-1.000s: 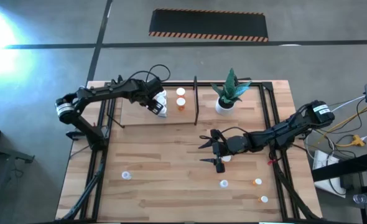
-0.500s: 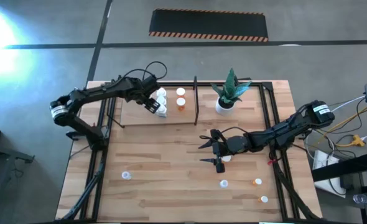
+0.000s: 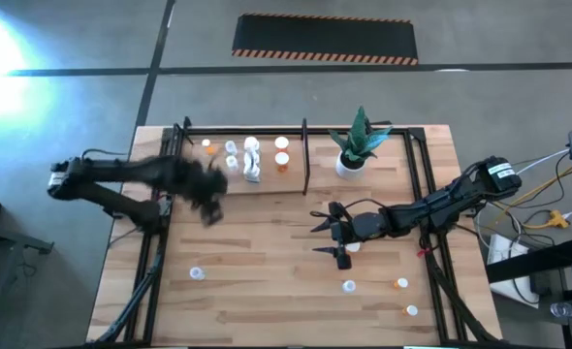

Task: Pick and place medicine bottles onto shelf by color
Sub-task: Put the transparent medicine container onto the shelf

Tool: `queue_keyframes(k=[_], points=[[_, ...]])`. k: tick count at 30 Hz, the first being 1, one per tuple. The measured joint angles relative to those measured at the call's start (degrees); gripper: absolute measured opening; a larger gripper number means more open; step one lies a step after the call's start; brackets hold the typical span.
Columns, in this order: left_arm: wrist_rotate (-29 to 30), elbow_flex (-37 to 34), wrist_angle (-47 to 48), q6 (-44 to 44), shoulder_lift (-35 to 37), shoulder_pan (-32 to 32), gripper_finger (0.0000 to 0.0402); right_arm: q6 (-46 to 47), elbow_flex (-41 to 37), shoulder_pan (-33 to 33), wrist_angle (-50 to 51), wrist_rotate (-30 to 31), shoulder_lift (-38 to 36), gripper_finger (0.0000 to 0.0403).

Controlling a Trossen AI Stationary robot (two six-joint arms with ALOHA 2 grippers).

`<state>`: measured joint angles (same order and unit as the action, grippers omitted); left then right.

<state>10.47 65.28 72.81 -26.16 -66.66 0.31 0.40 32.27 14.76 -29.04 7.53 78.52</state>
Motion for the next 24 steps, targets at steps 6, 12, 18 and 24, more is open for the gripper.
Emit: queue_keyframes(k=[6,12,18,24], points=[[-0.75,-3.89,-1.84,-23.31,1.97,-27.08,0.0203,-1.41,-0.04,0.00,-0.19,0.00,0.00,0.0244],[-1.04,-8.54,-9.20,-51.73,-0.36,-44.68,0.0203,-2.40,-0.04,0.00,-0.60,0.02,0.00,0.0244],[-3.19,-13.37,-13.79,-67.67,-2.59,-49.52,0.0203,-2.76,-0.04,0.00,-1.46,0.01,0.00,0.0244],[-4.29,-18.36,-21.81,-69.89,-3.17,-48.15,0.0203,-2.95,-0.04,0.00,-1.55,0.00,0.00,0.0244]])
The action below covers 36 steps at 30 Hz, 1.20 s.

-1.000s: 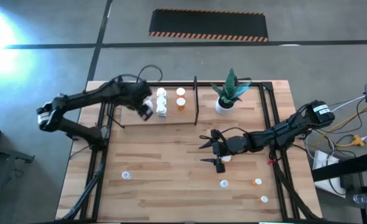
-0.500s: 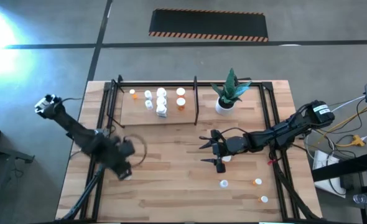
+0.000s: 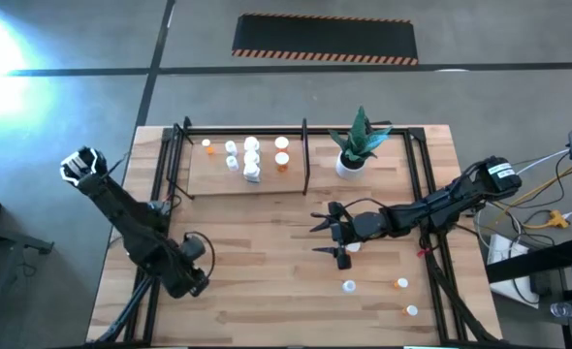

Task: Pick and place medicine bottles onto shelf by color
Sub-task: Put the transparent medicine container onto the shelf

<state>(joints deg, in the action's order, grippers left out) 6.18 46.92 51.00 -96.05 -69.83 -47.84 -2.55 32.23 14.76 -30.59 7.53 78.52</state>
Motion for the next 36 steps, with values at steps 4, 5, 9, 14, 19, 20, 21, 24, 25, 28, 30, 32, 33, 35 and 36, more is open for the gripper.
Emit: queue_keyframes(k=[4,5,9,14,19,20,21,24,25,28,30,32,33,35,36], points=[[-2.93,-2.29,1.22,-2.70,-0.15,0.97,0.0203,-0.01,0.00,0.00,-0.04,0.00,0.00,0.0244],[-3.25,-2.54,1.15,-2.78,-0.20,1.03,0.0203,-0.02,0.00,0.00,-0.04,0.00,0.00,0.0244],[-3.41,-3.23,0.38,-4.15,-0.32,1.14,0.0203,0.00,0.00,0.00,-0.04,0.00,0.00,0.0244],[-3.81,-3.70,0.21,-4.20,-1.24,1.27,0.0203,-0.02,0.00,0.00,-0.07,0.00,0.00,0.0244],[-4.08,-4.20,0.33,-4.15,-3.44,1.36,0.0203,-0.01,0.00,0.00,-0.08,0.00,0.00,0.0244],[-4.14,-4.20,0.37,-4.15,-3.83,1.34,0.0203,-0.01,0.00,0.00,-0.09,0.00,0.00,0.0244],[-4.18,-4.16,0.41,-4.13,-4.11,1.34,0.0203,-0.01,0.00,0.01,-0.09,0.01,0.00,0.0244],[-4.23,-4.11,0.44,-4.11,-4.26,1.34,0.0199,0.00,0.00,0.00,-0.09,0.00,0.00,0.0244],[-4.32,-4.13,0.45,-4.12,-4.18,1.34,0.0194,0.00,0.00,0.00,-0.09,0.00,0.00,0.0244],[-5.54,-4.13,0.50,-4.13,-3.48,1.36,0.0170,0.00,0.00,0.00,-0.11,0.01,0.00,0.0244],[-6.56,-4.13,0.62,-4.09,-3.20,1.52,0.0147,-0.01,0.00,0.00,-0.12,0.02,0.00,0.0244],[-7.47,-3.86,1.10,-3.54,-3.08,1.99,0.0125,0.00,0.00,0.00,-0.16,0.02,0.00,0.0244],[-7.72,-3.67,1.08,-2.59,-2.97,2.43,0.0117,-0.02,0.00,0.00,-0.17,0.02,0.00,0.0244],[-7.85,-2.91,1.07,-0.48,-2.92,4.05,0.0115,-0.02,0.00,0.00,-0.19,0.02,0.00,0.0244],[-8.04,-2.40,1.10,1.27,-2.92,5.33,0.0115,-0.02,0.00,0.00,-0.20,0.02,0.00,0.0244]])
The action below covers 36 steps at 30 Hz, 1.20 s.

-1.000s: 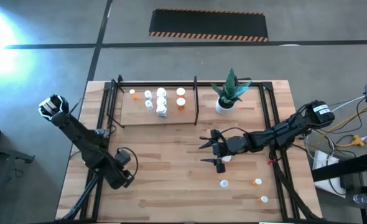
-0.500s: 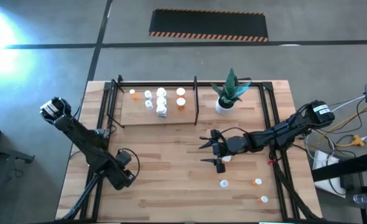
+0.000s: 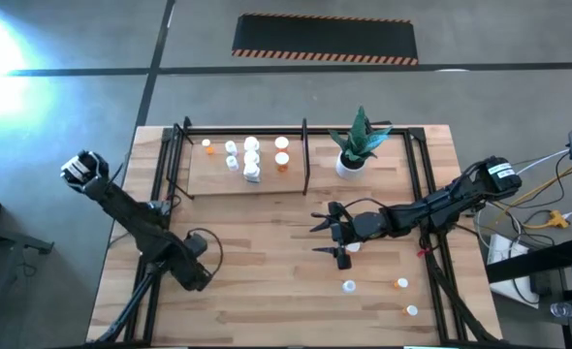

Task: Pick and place medicine bottles onto shelf by color
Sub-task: Put the transparent medicine container onto the shelf

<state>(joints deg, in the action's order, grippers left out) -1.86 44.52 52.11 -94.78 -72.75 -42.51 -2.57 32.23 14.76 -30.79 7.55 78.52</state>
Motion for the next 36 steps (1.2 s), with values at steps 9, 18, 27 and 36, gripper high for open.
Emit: queue_keyframes(k=[9,18,27,36], points=[[4.09,11.54,9.24,31.34,-1.41,26.08,0.0118,-0.48,0.00,0.00,-0.79,0.00,0.00,0.0244],[10.22,21.34,12.54,60.46,-10.80,54.00,0.0121,0.00,0.00,0.00,-0.84,0.00,0.00,0.0244],[14.19,23.87,12.01,67.41,-17.46,61.51,0.0122,0.46,0.00,0.00,-0.61,0.00,0.00,0.0244],[17.14,23.67,11.35,68.41,-17.59,62.20,0.0127,0.66,0.00,0.00,0.09,0.00,0.00,0.0244]])
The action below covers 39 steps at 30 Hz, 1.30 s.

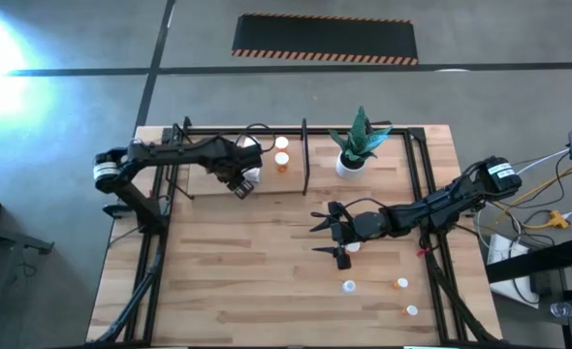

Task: Pick and place medicine bottles onto shelf by color
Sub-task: Put the transparent medicine container onto the shelf

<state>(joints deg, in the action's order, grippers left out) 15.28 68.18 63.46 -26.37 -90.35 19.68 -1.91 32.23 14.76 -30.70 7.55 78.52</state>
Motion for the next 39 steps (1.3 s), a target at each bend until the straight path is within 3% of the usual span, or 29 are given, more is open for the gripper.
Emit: queue_keyframes(k=[12,23,29,36,39], points=[[0.03,-0.50,-1.01,0.60,0.02,1.59,0.0193,0.57,0.00,0.00,0.20,0.00,0.00,0.0244],[0.05,0.90,-1.14,3.01,0.19,2.49,0.0230,0.58,0.00,0.00,0.21,0.00,0.00,0.0244],[0.03,4.22,4.64,3.36,0.77,2.48,0.0235,0.82,0.00,0.00,0.42,0.00,0.00,0.0244],[0.25,9.78,10.64,2.06,7.22,-0.56,0.0235,0.85,-0.24,0.67,0.45,0.61,0.00,0.0244],[0.25,9.35,9.79,-0.24,12.16,-5.65,0.0235,1.14,-0.60,2.45,1.20,5.78,0.00,0.0244]])
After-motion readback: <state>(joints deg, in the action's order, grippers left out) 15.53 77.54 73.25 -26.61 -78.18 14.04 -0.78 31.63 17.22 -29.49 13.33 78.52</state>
